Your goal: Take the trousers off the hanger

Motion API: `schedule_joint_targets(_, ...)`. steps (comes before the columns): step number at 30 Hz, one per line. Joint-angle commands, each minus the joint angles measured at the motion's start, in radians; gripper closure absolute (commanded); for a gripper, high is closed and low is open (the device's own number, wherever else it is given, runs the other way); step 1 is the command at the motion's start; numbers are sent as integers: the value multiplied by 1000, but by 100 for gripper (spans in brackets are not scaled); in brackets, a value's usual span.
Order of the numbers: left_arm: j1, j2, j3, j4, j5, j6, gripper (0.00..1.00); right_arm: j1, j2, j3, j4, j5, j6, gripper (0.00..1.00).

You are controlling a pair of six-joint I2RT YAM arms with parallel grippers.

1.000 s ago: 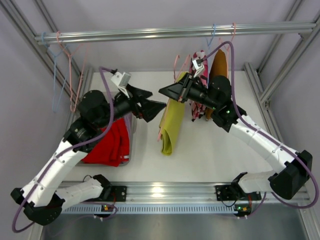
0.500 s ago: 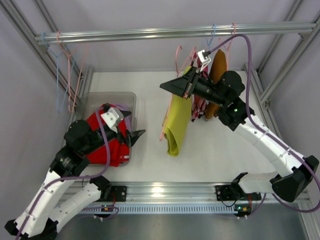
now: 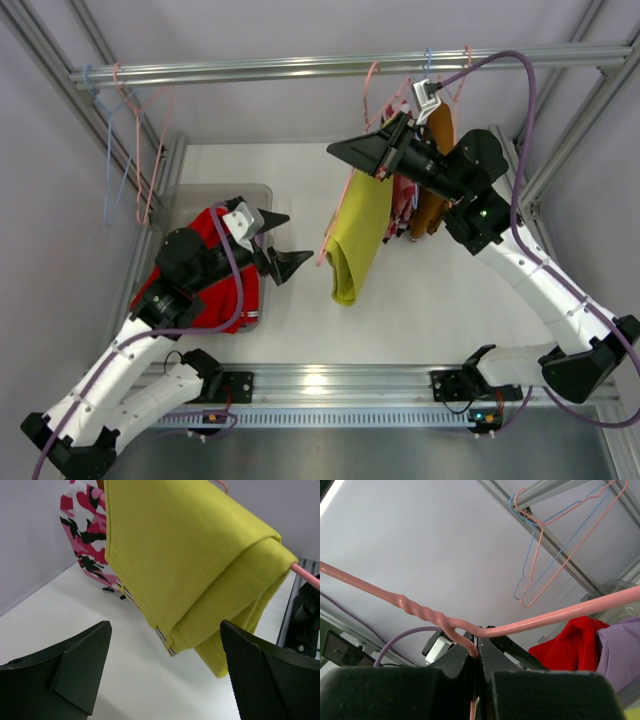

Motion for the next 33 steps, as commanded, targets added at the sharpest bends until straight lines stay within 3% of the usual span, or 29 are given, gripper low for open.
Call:
schedule_joint_targets(1,-10,39,29,250,-4,-108,6,-24,-13,130,140,23,8,100)
schedule_joint_targets(9,-35,73,7,402,36,-105,8,-54,16,198,119,16,2,100)
schedule_joint_targets(14,-36,36,3,381,68,-47,8,-64,25,227,107,13,-13,100)
schedule_joint_targets(23,-38,-65,-2,197,21,-33,8,-62,33,213,113,9,-4,100)
schedule_joint_targets(33,-38,-22,-35,315,18,-45,11,-24,71,227,130,7,8,100)
